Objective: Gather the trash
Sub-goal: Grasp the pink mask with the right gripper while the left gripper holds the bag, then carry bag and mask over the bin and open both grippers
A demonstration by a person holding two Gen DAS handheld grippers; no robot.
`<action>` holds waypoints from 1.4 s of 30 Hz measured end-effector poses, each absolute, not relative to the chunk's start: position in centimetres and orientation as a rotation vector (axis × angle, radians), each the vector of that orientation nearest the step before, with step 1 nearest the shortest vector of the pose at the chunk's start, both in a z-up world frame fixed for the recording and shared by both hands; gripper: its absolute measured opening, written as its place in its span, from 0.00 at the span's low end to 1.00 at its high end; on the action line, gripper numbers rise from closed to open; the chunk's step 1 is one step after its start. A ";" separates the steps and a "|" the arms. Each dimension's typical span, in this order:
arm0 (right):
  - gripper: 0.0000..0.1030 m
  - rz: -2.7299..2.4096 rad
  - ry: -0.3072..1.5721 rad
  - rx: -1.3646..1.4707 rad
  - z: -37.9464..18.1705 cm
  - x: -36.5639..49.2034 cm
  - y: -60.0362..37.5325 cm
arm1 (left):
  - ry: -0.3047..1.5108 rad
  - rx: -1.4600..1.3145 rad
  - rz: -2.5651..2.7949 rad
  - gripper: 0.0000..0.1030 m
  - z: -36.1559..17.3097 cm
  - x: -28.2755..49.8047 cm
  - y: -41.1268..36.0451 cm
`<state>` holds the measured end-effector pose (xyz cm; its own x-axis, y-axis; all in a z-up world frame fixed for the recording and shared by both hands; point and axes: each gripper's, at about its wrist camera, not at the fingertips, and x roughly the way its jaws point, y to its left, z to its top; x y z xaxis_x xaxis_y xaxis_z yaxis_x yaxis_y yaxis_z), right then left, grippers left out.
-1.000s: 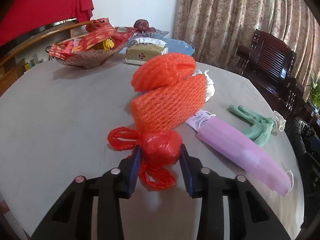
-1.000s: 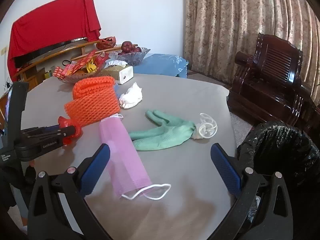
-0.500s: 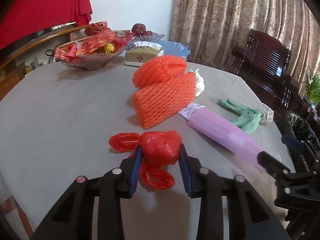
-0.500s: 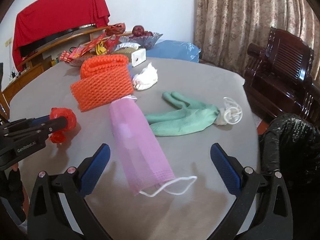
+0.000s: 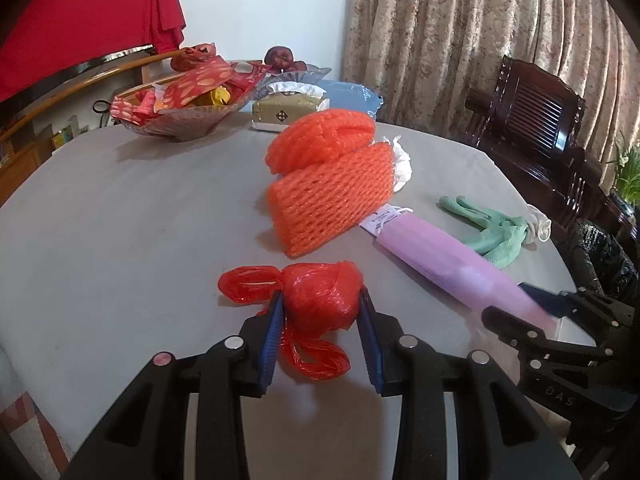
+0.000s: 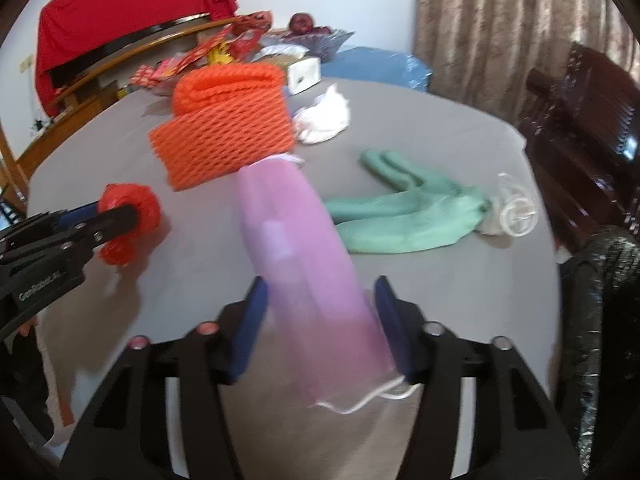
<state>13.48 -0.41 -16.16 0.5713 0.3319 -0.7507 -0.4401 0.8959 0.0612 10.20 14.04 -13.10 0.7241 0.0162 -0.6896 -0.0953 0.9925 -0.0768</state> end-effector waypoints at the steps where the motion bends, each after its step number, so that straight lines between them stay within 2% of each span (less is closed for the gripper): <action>1: 0.25 0.480 0.858 -0.134 -16.3 13.5 -0.3 | 0.759 -0.108 0.061 0.35 -13.0 10.2 14.0; 4: 0.06 0.501 0.854 -0.129 -16.1 13.2 -0.3 | 0.756 -0.105 0.060 0.35 -12.8 10.2 13.9; 7: 0.03 0.506 0.832 -0.108 -15.5 12.8 -0.7 | 0.750 -0.101 0.058 0.35 -12.6 10.0 13.7; 24: 0.02 0.464 0.685 0.007 -8.8 11.1 -5.7 | 0.654 -0.081 -0.010 0.35 -7.9 9.7 10.4; 42: 0.02 0.276 0.579 0.087 -4.6 8.8 -15.2 | 0.559 -0.035 -0.237 0.35 -3.9 10.8 0.3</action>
<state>8.83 -15.18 -4.64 0.8013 0.2810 -0.5282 -0.2324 0.9597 0.1581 10.81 0.25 -3.95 0.8212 -0.2321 -0.5214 0.2133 0.9722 -0.0968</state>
